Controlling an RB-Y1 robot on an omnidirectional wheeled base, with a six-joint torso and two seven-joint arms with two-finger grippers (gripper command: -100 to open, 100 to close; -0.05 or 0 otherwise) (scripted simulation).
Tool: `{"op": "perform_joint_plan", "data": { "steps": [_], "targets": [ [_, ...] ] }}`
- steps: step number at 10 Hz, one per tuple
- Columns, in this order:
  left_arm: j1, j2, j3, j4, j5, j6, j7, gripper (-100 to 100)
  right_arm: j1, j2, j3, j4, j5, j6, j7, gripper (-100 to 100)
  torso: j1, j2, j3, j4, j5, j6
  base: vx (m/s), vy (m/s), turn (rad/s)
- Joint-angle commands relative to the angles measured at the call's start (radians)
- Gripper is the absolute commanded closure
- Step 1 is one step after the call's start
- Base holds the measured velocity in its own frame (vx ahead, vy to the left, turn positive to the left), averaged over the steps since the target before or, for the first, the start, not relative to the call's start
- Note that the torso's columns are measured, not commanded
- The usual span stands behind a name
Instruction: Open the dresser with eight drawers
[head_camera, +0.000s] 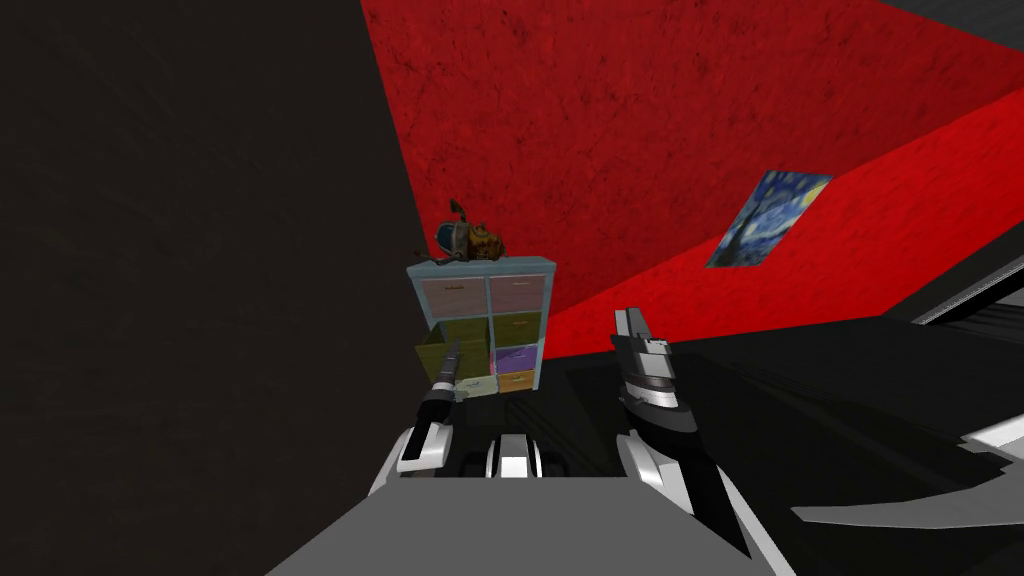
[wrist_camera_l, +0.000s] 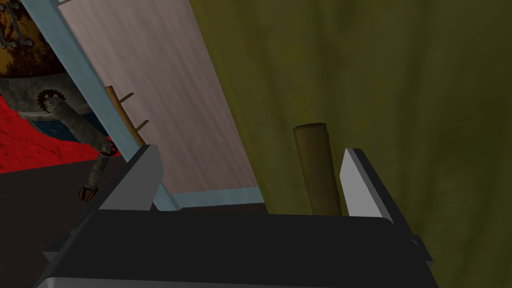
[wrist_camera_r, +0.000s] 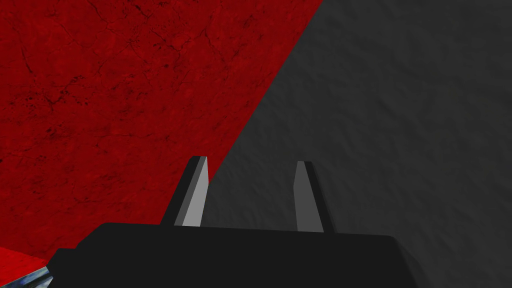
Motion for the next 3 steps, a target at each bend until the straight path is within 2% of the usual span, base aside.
{"op": "perform_joint_plan", "data": {
  "steps": [1,3],
  "targets": [
    [0.001,0.0,0.0,0.001,0.0,0.001,0.0,0,0.0,0.0,0.0,0.0,0.0,0.0,0.0,0,0.0,-0.001,-0.001,-0.001,0.001,0.0,0.0,0.0,0.0],
    [0.002,0.0,0.0,0.003,0.0,0.003,0.0,0,0.0,0.0,0.0,0.0,0.0,0.0,0.0,0,0.001,-0.003,-0.001,-0.002,0.001,0.0,0.0,0.0,0.0]
  ]
}}
